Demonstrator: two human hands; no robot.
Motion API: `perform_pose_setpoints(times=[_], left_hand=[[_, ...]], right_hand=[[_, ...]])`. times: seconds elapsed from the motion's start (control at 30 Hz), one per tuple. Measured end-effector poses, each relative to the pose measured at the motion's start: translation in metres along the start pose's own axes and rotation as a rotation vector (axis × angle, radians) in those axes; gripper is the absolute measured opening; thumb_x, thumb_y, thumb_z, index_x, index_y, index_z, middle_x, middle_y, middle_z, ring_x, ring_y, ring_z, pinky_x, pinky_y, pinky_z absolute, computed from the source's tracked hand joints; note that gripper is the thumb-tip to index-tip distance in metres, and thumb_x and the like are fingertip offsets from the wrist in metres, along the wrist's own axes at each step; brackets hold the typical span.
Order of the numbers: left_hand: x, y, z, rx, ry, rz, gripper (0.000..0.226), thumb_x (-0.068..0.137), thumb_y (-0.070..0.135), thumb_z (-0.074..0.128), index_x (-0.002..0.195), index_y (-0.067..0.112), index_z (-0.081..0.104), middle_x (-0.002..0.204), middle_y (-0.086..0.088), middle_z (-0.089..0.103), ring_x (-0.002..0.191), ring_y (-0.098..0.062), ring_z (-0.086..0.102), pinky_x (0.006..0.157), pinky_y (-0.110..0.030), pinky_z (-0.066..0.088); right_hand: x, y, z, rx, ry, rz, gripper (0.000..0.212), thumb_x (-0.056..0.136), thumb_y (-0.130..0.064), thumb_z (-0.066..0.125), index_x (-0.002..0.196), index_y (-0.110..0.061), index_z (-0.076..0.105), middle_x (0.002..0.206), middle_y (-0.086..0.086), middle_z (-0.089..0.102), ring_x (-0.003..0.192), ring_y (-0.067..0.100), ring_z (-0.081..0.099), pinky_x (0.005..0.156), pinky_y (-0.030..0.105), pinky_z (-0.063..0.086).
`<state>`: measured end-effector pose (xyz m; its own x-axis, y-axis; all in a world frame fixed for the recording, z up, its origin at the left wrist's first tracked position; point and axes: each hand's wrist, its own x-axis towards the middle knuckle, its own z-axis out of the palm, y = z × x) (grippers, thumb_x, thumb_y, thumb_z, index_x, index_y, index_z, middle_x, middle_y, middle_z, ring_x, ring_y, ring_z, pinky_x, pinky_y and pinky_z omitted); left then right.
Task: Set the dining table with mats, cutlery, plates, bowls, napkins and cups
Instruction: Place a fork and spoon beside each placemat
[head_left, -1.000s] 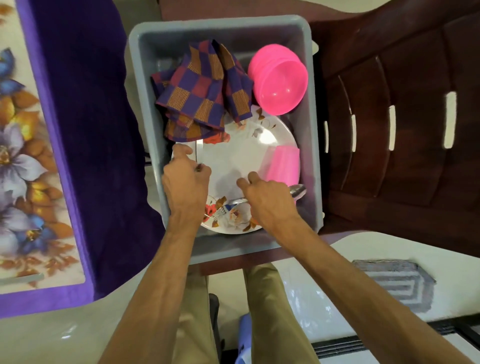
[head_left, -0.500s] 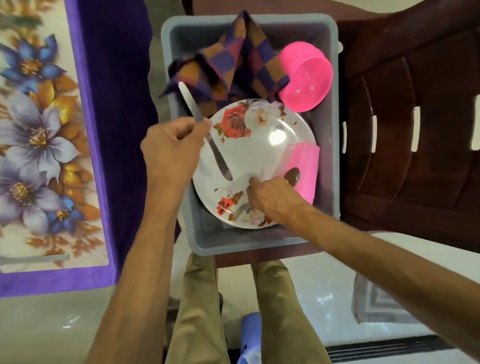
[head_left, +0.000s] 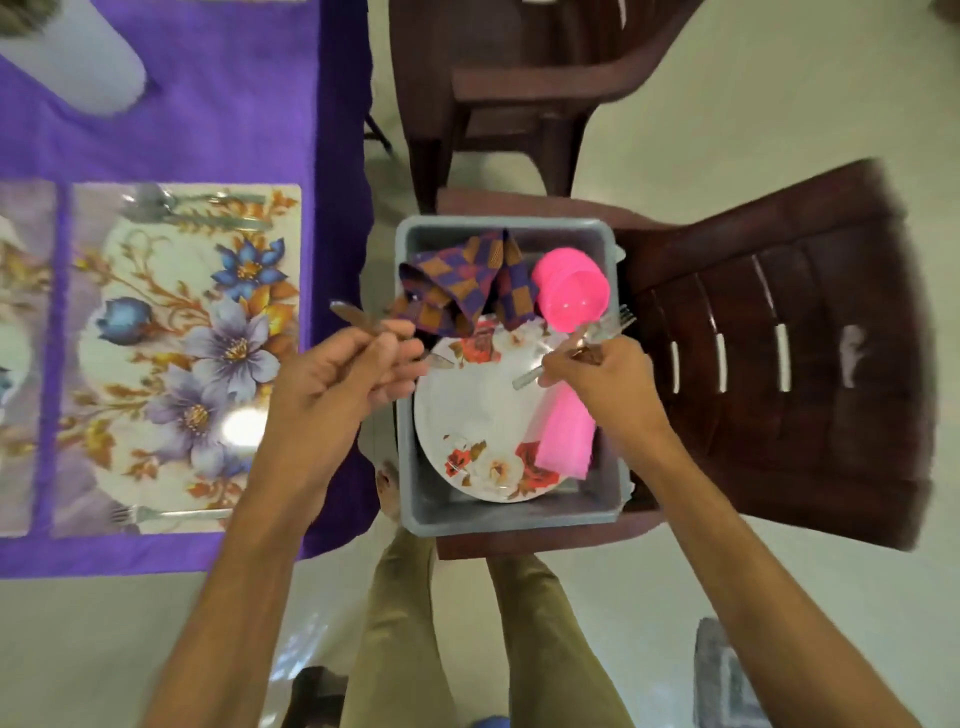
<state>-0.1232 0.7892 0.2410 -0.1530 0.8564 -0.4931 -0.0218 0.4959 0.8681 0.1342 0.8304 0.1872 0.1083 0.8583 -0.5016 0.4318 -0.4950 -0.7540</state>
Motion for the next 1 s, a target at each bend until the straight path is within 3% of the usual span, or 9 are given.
perform_pose_setpoints(times=[0.13, 0.23, 0.33, 0.4, 0.57, 0.67, 0.77, 0.93, 1.0], left_hand=[[-0.045, 0.019, 0.008, -0.164, -0.125, -0.082, 0.048, 0.111, 0.01, 0.024, 0.118, 0.004, 0.071, 0.113, -0.01, 0.079, 0.109, -0.026, 0.075, 0.096, -0.036, 0.06], [-0.077, 0.023, 0.021, -0.165, -0.075, -0.11, 0.045, 0.112, 0.023, 0.035, 0.112, 0.006, 0.077, 0.11, -0.013, 0.079, 0.108, -0.029, 0.076, 0.097, -0.042, 0.06], [-0.104, 0.024, 0.029, -0.134, -0.062, -0.131, 0.025, 0.1, 0.027, 0.066, 0.114, 0.01, 0.079, 0.104, -0.008, 0.081, 0.102, -0.025, 0.077, 0.088, -0.03, 0.063], [-0.118, 0.027, 0.03, -0.108, -0.116, -0.125, 0.024, 0.096, 0.019, 0.072, 0.118, 0.013, 0.078, 0.105, -0.006, 0.081, 0.104, -0.021, 0.077, 0.087, -0.027, 0.061], [-0.14, 0.045, 0.034, -0.016, -0.234, -0.01, 0.021, 0.098, 0.013, 0.07, 0.115, 0.018, 0.079, 0.108, 0.001, 0.081, 0.106, -0.015, 0.076, 0.097, -0.034, 0.059], [-0.148, 0.062, 0.046, -0.001, -0.276, 0.089, 0.024, 0.099, 0.013, 0.069, 0.12, 0.017, 0.078, 0.116, 0.003, 0.079, 0.111, -0.012, 0.074, 0.098, -0.027, 0.058], [-0.155, 0.073, 0.08, 0.017, -0.268, 0.142, 0.022, 0.099, 0.017, 0.07, 0.119, 0.023, 0.079, 0.115, 0.008, 0.079, 0.113, -0.006, 0.071, 0.094, -0.021, 0.057], [-0.15, 0.078, 0.121, -0.051, -0.189, 0.153, 0.026, 0.098, 0.024, 0.073, 0.123, 0.02, 0.077, 0.115, 0.008, 0.079, 0.112, -0.007, 0.072, 0.091, -0.021, 0.058], [-0.151, 0.076, 0.166, -0.071, -0.133, 0.177, 0.024, 0.098, 0.018, 0.072, 0.121, 0.019, 0.078, 0.114, 0.006, 0.079, 0.109, -0.008, 0.073, 0.093, -0.023, 0.059]], right_hand=[[-0.047, -0.031, -0.033, 0.459, -0.038, 0.166, 0.025, 0.085, -0.009, 0.075, 0.063, -0.021, 0.073, 0.084, 0.026, 0.072, 0.048, 0.019, 0.028, 0.048, 0.031, 0.018], [-0.078, -0.039, -0.05, 0.594, -0.03, 0.188, 0.024, 0.089, -0.011, 0.075, 0.068, -0.02, 0.07, 0.084, 0.02, 0.073, 0.05, 0.017, 0.021, 0.043, 0.025, 0.019], [-0.11, -0.044, -0.061, 0.621, 0.018, 0.187, 0.012, 0.095, -0.013, 0.07, 0.083, -0.012, 0.068, 0.093, 0.02, 0.076, 0.046, 0.011, 0.022, 0.039, 0.022, 0.022], [-0.132, -0.045, -0.067, 0.66, 0.078, 0.195, 0.01, 0.096, -0.016, 0.069, 0.093, -0.007, 0.072, 0.093, 0.017, 0.077, 0.045, 0.009, 0.023, 0.039, 0.021, 0.022], [-0.183, -0.051, -0.076, 0.74, 0.138, 0.157, 0.019, 0.095, -0.019, 0.072, 0.105, -0.004, 0.079, 0.066, 0.0, 0.064, 0.046, 0.006, 0.027, 0.041, 0.019, 0.027], [-0.197, -0.058, -0.081, 0.813, 0.114, 0.111, 0.012, 0.094, -0.014, 0.072, 0.093, -0.008, 0.082, 0.085, 0.014, 0.07, 0.044, 0.006, 0.026, 0.038, 0.018, 0.026], [-0.193, -0.058, -0.104, 0.836, 0.111, 0.038, 0.01, 0.092, -0.014, 0.074, 0.089, -0.009, 0.082, 0.097, 0.028, 0.06, 0.044, 0.008, 0.024, 0.039, 0.02, 0.025], [-0.186, -0.064, -0.138, 0.781, 0.108, -0.107, 0.011, 0.093, -0.018, 0.076, 0.099, -0.01, 0.081, 0.096, 0.027, 0.064, 0.05, 0.011, 0.023, 0.042, 0.024, 0.022], [-0.176, -0.054, -0.18, 0.771, 0.059, -0.133, 0.014, 0.099, -0.018, 0.069, 0.107, -0.011, 0.078, 0.097, 0.018, 0.074, 0.047, 0.008, 0.023, 0.04, 0.021, 0.023]])
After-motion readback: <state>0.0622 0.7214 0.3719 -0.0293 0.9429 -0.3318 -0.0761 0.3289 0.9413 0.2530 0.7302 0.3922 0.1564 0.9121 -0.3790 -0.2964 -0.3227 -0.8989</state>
